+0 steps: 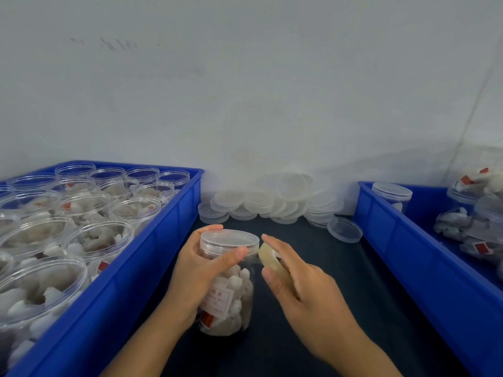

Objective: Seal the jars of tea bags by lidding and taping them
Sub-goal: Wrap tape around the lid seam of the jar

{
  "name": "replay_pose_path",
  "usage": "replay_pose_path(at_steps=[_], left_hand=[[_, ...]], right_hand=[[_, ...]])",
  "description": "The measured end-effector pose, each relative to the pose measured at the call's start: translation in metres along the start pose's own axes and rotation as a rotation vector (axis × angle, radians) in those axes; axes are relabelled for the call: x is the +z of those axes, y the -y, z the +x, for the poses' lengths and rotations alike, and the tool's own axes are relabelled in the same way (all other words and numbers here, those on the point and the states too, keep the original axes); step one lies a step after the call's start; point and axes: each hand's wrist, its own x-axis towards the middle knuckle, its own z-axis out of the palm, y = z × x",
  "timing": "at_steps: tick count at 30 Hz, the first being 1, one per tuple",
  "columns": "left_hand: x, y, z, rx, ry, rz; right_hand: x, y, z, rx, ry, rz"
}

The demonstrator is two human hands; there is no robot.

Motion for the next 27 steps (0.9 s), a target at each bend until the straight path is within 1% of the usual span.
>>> replay_pose_path(at_steps=[4,9,12,16,19,27], left_hand=[[-0.005,0.003,0.000,0.017,0.040,-0.031],[-0.007,0.004,0.003,0.022,0.112,-0.065],[-0.007,0.005,0.003,0.018,0.141,-0.081],[-0.006,0.006,0.003,0.029,0.172,-0.076],[-0.005,0.006,0.004,0.038,0.195,-0.068],[-0.005,0.007,0.004,0.053,0.257,-0.074]], right_hand=[[-0.006,0.004,-0.003,0.023,-0.002,-0.062],[-0.006,0.006,-0.003,-0.037,-0.013,-0.271],[-0.006,0.005,-0.002,-0.030,-0.022,-0.353],[-0.005,0.001,-0.001,-0.055,-0.029,-0.421],[-0.005,-0.002,0.001,-0.027,-0.036,-0.458],[-0.003,-0.006,0.005,-0.048,-0.025,-0.463]])
